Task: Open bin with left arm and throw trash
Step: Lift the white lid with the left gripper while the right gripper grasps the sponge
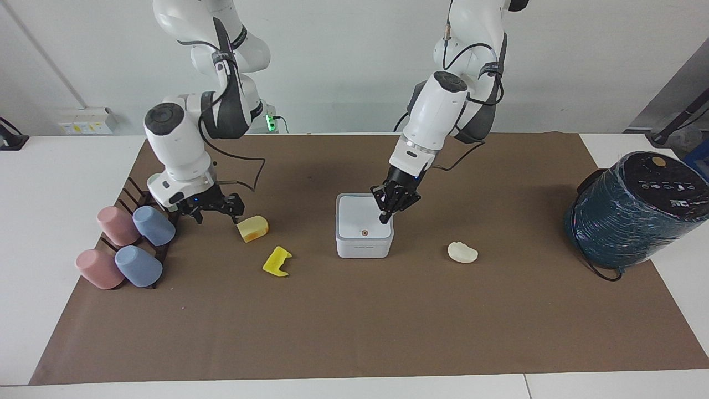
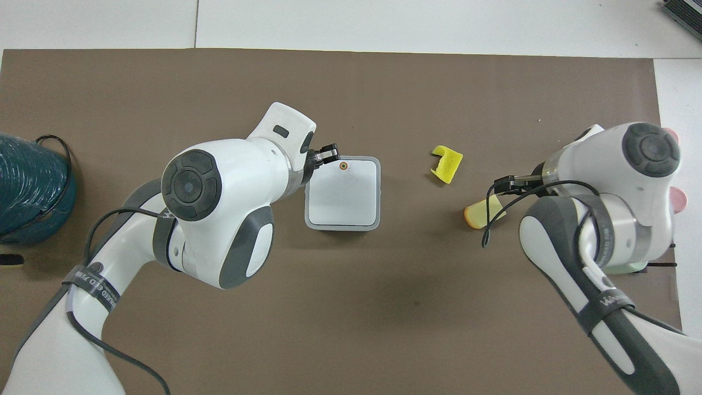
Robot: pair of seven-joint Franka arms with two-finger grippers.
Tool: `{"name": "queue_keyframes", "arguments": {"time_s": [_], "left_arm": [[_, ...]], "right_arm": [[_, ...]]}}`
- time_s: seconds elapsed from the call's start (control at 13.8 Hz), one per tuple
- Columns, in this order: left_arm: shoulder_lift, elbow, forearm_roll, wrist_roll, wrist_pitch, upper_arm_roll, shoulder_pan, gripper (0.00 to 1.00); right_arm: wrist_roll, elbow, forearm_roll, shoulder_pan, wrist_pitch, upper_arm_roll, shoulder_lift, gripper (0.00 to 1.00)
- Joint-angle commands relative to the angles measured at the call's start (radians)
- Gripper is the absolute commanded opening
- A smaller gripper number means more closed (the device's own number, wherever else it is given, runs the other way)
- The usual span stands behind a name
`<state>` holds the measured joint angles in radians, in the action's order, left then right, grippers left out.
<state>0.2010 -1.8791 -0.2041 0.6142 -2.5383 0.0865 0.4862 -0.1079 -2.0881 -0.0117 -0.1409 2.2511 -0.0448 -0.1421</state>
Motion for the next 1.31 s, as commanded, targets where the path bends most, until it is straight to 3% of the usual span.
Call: {"name": "queue_keyframes", "arguments": {"time_s": [0.0, 0.36, 0.44, 0.58, 0.95, 1.24], "left_arm": [[0.053, -0.011, -0.028, 0.044, -0.104, -0.016, 0.049, 0.0], [0.086, -0.006, -0.029, 0.05, -0.14, -0.016, 0.054, 0.0], [0.093, -0.008, -0.029, 0.05, -0.145, -0.016, 0.054, 0.0], [0.101, -0.006, -0.029, 0.05, -0.149, -0.016, 0.06, 0.0], [0.135, -0.008, -0.029, 0.052, -0.172, -0.016, 0.08, 0.0], [0.135, 0.005, -0.029, 0.051, -0.16, -0.016, 0.072, 0.01]], "right_arm": [[0.017, -0.11, 0.027, -0.026, 0.123, 0.0, 0.01, 1.0], [0.037, -0.178, 0.059, -0.031, 0.216, 0.0, -0.007, 0.99], [0.051, -0.178, 0.064, -0.031, 0.222, 0.0, -0.011, 0.62], [0.05, -0.178, 0.129, -0.034, 0.222, 0.0, -0.017, 0.0], [0.042, -0.149, 0.151, -0.048, 0.199, 0.0, -0.014, 0.0], [-0.018, 0.015, 0.151, -0.049, -0.063, -0.003, 0.024, 0.0]]}}
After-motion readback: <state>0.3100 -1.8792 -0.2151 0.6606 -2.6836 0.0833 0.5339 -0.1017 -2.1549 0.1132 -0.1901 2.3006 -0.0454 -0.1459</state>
